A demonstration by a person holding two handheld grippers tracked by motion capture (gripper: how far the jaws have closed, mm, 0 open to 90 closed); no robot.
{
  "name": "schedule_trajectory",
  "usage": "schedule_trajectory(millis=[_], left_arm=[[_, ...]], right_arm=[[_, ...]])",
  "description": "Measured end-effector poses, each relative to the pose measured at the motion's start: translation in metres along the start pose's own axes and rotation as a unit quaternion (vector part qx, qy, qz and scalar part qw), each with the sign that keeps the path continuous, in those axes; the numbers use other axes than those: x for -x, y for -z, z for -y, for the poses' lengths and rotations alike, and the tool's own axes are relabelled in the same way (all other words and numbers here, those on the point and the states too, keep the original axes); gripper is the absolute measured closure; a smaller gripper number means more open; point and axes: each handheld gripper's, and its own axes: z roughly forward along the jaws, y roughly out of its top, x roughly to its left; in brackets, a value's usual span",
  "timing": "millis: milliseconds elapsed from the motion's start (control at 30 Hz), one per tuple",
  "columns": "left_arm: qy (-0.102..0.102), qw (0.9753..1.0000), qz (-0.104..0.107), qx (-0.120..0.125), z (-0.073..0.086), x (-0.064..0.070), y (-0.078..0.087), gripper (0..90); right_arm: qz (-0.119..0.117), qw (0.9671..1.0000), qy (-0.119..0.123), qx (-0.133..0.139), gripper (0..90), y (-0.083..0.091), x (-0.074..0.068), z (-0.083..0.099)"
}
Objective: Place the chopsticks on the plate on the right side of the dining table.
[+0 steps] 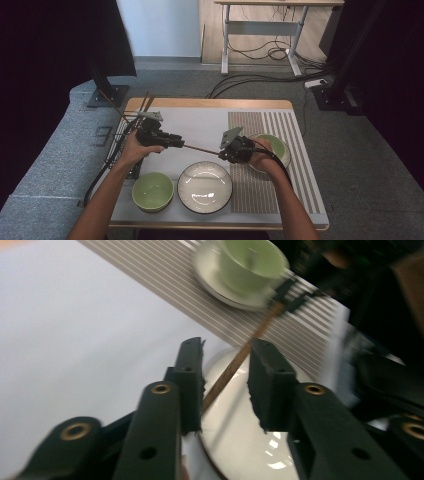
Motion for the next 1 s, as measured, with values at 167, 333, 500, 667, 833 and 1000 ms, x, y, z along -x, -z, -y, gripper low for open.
schedule_trajectory(millis=[167, 333, 500, 667, 833, 1000], left_arm=[[0.003, 0.9986, -0.041, 0.033, 0.000, 0.003, 0.005, 55.6], [0.004, 0.9965, -0.065, 0.053, 0.000, 0.007, 0.009, 50.4], [0.000, 0.9952, -0.079, 0.057, 0.001, 0.011, 0.011, 48.9], [-0.008, 0.9951, -0.083, 0.053, 0.003, 0.018, 0.009, 47.9], [-0.021, 0.9952, -0.088, 0.039, 0.006, 0.024, 0.005, 47.7], [-0.021, 0.9954, -0.088, 0.029, 0.012, 0.029, 0.002, 48.1]], right_arm=[[-0.011, 0.9996, -0.024, 0.009, 84.0, 0.001, 0.004, 0.007], [-0.012, 0.9985, -0.050, 0.020, 84.1, 0.003, 0.006, 0.012], [-0.003, 0.9962, -0.083, 0.025, 84.1, 0.008, 0.008, 0.019], [0.006, 0.9926, -0.116, 0.036, 84.1, 0.014, 0.011, 0.027], [0.016, 0.9876, -0.150, 0.045, 84.1, 0.021, 0.014, 0.036], [0.026, 0.9826, -0.174, 0.059, 84.1, 0.028, 0.014, 0.046]])
